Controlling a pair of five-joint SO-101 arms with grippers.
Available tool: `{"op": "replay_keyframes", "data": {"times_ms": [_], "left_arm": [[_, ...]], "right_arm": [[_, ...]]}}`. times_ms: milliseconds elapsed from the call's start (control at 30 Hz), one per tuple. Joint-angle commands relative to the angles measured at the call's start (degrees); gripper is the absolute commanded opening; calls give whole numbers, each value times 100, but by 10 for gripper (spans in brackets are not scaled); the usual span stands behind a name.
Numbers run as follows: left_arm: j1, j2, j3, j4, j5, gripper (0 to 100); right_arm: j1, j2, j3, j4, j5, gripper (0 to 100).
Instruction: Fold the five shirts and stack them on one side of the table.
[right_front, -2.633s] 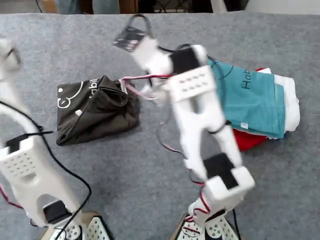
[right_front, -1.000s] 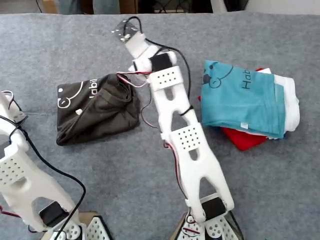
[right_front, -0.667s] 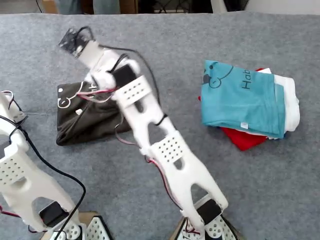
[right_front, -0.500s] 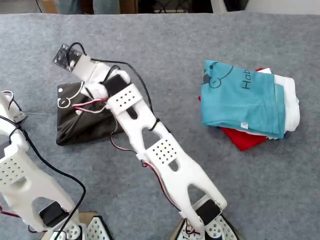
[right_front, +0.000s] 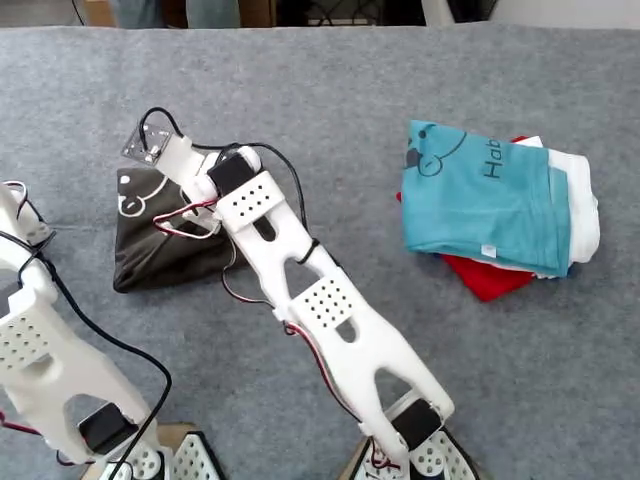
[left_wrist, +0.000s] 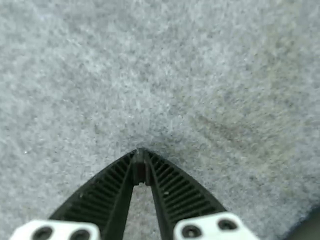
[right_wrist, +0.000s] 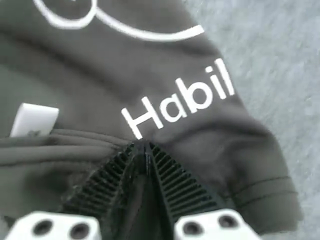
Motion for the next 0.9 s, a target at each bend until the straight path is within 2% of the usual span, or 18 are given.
{"op": "replay_keyframes", "data": {"times_ms": [0,100,233,467,667,867], "left_arm": [[136,-114,-75,-114,9,30],[136,-114,-75,-114,9,30],[136,-114,-75,-114,9,30],[101,-114,-75,-114,9,30],[92,-114,-75,-114,9,30],[92,-114,-75,-114,9,30]], "right_arm": [[62,-479,-242,642,-26,15],[132,-673,-233,1108,-44,15],[404,-963,-233,1099,-44,15],[457,-1393,-224,1116,-53,15],[484,-1393,-198,1116,-633,15],[484,-1411,585,1108,-642,15]]}}
